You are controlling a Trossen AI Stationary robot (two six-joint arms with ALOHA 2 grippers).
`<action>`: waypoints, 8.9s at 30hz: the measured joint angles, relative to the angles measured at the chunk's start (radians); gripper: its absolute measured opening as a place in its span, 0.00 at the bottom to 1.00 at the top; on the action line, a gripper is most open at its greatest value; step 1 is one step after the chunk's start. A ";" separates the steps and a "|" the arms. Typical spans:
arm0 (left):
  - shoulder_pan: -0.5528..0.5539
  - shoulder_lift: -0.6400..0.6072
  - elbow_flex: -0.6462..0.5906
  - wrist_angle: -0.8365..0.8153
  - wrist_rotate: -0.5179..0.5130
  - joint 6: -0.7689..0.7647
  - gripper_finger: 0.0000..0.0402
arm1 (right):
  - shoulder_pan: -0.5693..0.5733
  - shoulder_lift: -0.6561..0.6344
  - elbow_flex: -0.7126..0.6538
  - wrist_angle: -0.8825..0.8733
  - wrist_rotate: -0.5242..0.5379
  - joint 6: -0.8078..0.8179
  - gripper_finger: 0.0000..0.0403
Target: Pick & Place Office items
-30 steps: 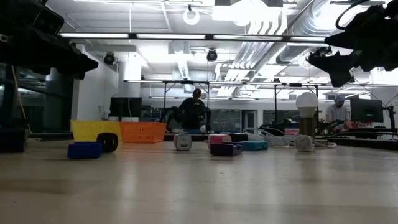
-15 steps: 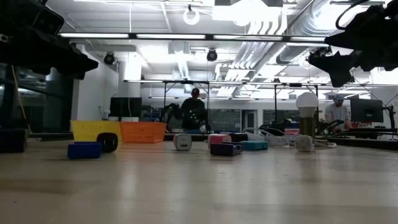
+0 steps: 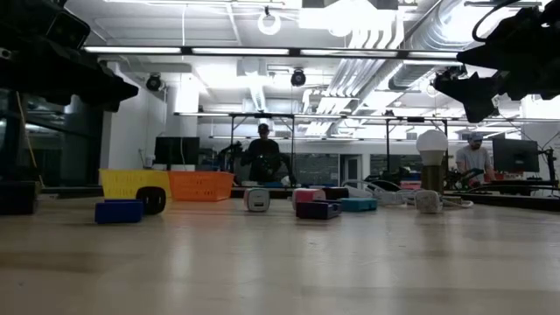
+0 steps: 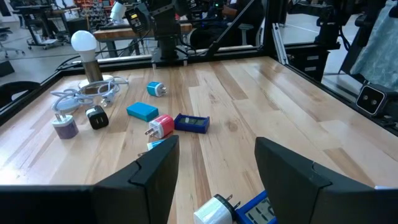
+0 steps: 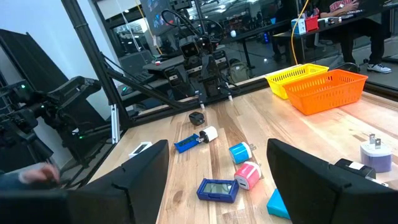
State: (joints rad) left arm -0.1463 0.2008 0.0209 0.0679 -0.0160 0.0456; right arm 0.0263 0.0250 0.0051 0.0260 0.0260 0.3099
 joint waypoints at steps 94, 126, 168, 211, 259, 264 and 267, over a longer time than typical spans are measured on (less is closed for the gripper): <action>-0.688 1.240 0.775 -0.457 -0.237 -0.553 0.51 | 0.000 0.000 0.000 0.000 0.000 0.000 0.64; -0.701 1.349 0.775 -0.392 -0.215 -0.649 0.51 | 0.000 0.000 0.000 0.000 0.000 0.000 0.64; -0.694 1.411 0.775 -0.320 -0.206 -0.655 0.40 | 0.000 0.000 0.000 0.000 0.000 0.000 0.64; 0.044 1.022 0.775 -0.697 -0.353 -0.776 0.39 | 0.000 0.000 0.000 0.000 0.000 0.000 0.64; 1.049 1.188 0.775 -0.637 -0.260 -0.761 0.40 | 0.000 0.000 0.000 0.000 0.000 0.000 0.64; 1.056 1.229 0.775 -0.574 -0.286 -0.749 0.40 | 0.000 0.000 0.000 0.000 0.000 0.000 0.64; 1.056 1.248 0.775 -0.535 -0.309 -0.731 0.40 | 0.000 0.000 0.000 0.000 0.000 0.000 0.64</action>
State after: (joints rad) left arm 0.9098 1.4487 0.7956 -0.4670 -0.3255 -0.6850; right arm 0.0264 0.0252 0.0055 0.0261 0.0260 0.3099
